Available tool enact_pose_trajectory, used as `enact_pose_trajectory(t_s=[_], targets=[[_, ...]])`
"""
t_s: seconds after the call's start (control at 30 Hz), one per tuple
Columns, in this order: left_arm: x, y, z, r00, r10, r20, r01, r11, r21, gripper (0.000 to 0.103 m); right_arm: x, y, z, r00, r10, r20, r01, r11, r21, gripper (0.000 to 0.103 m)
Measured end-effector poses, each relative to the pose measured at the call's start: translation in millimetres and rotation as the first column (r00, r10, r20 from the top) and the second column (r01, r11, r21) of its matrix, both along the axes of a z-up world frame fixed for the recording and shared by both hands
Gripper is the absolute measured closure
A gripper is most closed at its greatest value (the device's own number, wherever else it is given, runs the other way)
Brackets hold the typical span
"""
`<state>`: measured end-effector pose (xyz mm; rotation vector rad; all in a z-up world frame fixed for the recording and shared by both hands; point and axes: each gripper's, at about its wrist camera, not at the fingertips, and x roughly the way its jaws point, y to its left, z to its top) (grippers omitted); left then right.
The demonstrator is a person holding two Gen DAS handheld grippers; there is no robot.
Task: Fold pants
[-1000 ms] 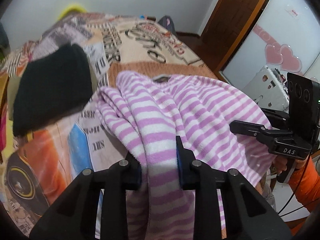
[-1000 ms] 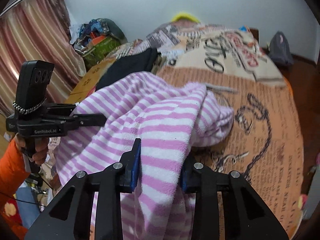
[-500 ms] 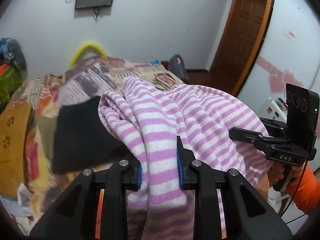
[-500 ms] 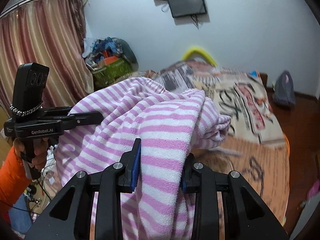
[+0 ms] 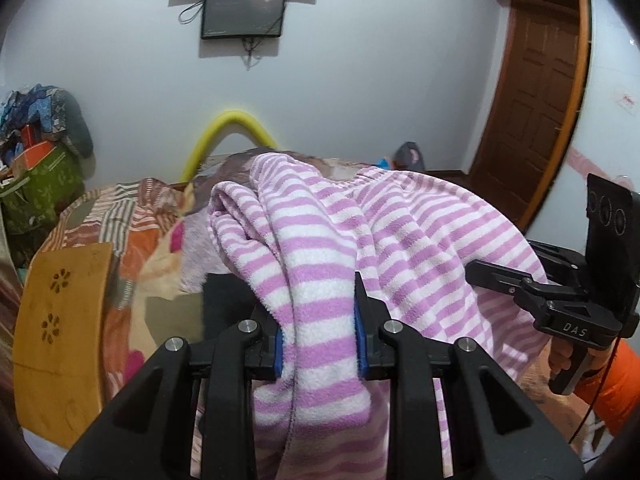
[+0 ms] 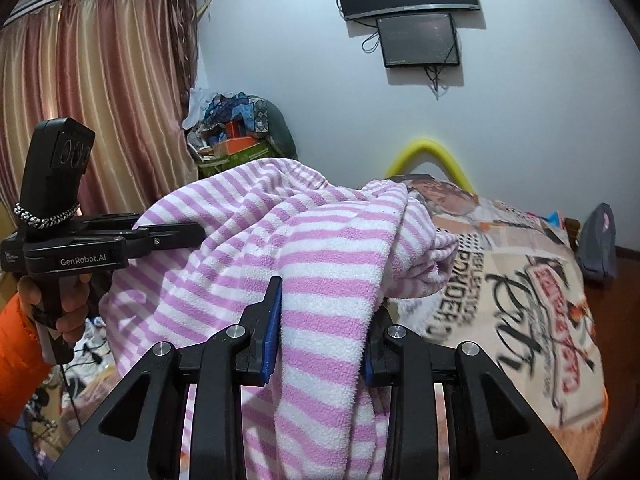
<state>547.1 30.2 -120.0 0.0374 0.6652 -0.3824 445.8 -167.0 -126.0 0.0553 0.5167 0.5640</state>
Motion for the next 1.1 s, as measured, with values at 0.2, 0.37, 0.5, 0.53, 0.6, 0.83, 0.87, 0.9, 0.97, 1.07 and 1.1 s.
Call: enact_pose_trajectory(t_s=[0.2,0.37,0.5,0.53,0.6,0.83,0.87,0.9,0.97,1.07,1.1], targets=[[67.8,35.0,-64.8,0.997,0.03,-0.067,-0.028,0.999,0.027,0.077,59.4,33.6,-48.2,0.998,0.013,-0.057,-0.015,0.999,-0.038,0.075],[112.6,55.0,-148.0,0.967,0.129,-0.219,-0.107,0.988,0.109,0.076,98.0,47.4,-108.3,0.979,-0.001,-0.205,-0.013,0.997,-0.071,0.075],[111.9,76.2,-161.5,0.969,0.126,-0.215,-0.126,0.992,0.015,0.069,95.4,48.0,-130.5,0.973,-0.012,-0.23,-0.016,0.993,-0.12,0.075],[108.6,77.5,-160.5,0.968,0.132,-0.212,-0.131,0.991,0.015,0.069,92.3,44.0,-130.5,0.972,-0.013,-0.233,-0.014,0.993,-0.114,0.074],[101.5,78.8,-156.4,0.967,0.147,-0.206,-0.143,0.989,0.036,0.068,89.6,33.8,-128.1,0.968,-0.026,-0.251,0.0,0.995,-0.101,0.074],[57.2,81.5,-120.4,0.961,0.237,-0.139,-0.216,0.964,0.155,0.067,67.7,3.2,-115.9,0.951,-0.147,-0.273,0.087,0.971,-0.222,0.074],[49.6,84.1,-113.1,0.959,0.257,-0.122,-0.235,0.958,0.166,0.067,68.5,3.8,-113.3,0.951,-0.155,-0.268,0.092,0.968,-0.232,0.074],[41.1,86.0,-106.2,0.958,0.266,-0.111,-0.246,0.955,0.166,0.067,58.4,0.3,-104.8,0.953,-0.169,-0.252,0.104,0.962,-0.251,0.074],[19.9,88.1,-87.1,0.958,0.274,-0.084,-0.26,0.955,0.146,0.067,39.7,-4.0,-87.3,0.963,-0.178,-0.203,0.12,0.956,-0.268,0.072],[-18.9,86.4,-55.4,0.957,0.287,-0.027,-0.283,0.953,0.111,0.067,11.7,-8.1,-55.0,0.976,-0.17,-0.135,0.132,0.959,-0.252,0.072],[-32.1,84.7,-45.0,0.958,0.288,-0.008,-0.286,0.953,0.1,0.067,0.9,-10.1,-42.6,0.979,-0.166,-0.116,0.135,0.963,-0.234,0.072]])
